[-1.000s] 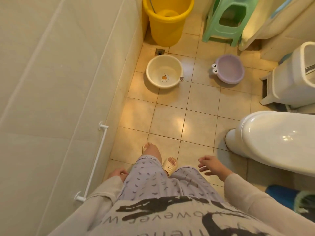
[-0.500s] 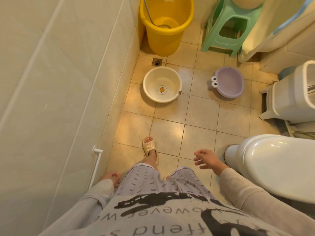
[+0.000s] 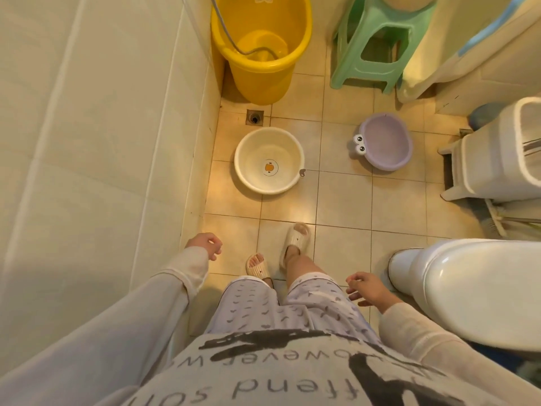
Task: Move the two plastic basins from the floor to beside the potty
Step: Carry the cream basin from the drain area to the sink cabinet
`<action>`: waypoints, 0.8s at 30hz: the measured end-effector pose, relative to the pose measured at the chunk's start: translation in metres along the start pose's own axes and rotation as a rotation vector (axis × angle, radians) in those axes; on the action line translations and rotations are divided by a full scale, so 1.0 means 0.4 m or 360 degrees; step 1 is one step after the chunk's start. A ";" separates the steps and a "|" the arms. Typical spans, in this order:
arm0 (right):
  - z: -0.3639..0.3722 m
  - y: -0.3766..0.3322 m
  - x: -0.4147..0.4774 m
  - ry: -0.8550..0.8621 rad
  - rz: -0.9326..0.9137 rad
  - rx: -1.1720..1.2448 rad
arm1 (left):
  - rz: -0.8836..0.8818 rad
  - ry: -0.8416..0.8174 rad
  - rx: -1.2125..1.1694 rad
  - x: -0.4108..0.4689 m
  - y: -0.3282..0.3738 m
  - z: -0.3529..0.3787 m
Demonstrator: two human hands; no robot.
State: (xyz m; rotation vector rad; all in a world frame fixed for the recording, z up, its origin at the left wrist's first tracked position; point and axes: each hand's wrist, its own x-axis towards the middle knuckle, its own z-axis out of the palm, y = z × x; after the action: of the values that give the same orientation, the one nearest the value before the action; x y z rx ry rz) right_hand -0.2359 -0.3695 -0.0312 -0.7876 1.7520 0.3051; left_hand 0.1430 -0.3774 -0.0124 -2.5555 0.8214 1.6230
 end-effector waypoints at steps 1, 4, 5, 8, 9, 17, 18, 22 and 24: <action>-0.010 -0.016 0.007 -0.0004 0.0003 -0.0011 | -0.0013 -0.0013 0.0015 0.007 0.008 0.001; -0.051 -0.085 0.039 -0.0038 -0.0008 -0.0037 | -0.0112 -0.0030 -0.0017 0.020 0.007 0.010; -0.070 -0.116 0.049 -0.0051 -0.0016 -0.0055 | -0.0159 -0.0036 -0.0029 0.019 0.003 0.015; -0.136 -0.224 0.086 -0.0062 -0.0093 -0.0055 | -0.0308 -0.0063 -0.0051 0.023 -0.011 0.039; -0.159 -0.262 0.099 -0.0061 -0.0130 -0.0042 | -0.0359 -0.0088 -0.0079 0.025 -0.008 0.044; -0.272 -0.432 0.189 -0.0117 -0.0187 -0.0164 | -0.0431 -0.0027 -0.0514 0.098 0.103 0.051; -0.277 -0.438 0.200 -0.0122 -0.0174 -0.0201 | -0.0409 -0.0030 -0.0519 0.111 0.121 0.047; -0.283 -0.462 0.239 -0.0127 -0.0132 -0.0257 | -0.0378 -0.0071 -0.0534 0.172 0.194 0.029; -0.281 -0.475 0.253 -0.0120 -0.0109 -0.0278 | -0.0374 -0.0105 -0.0530 0.206 0.225 0.021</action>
State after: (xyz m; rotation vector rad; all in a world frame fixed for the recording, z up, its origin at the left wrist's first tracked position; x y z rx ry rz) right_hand -0.2126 -0.6102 -0.0524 -0.9475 1.6396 0.4403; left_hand 0.1244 -0.4878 -0.0619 -2.6570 0.2476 1.8867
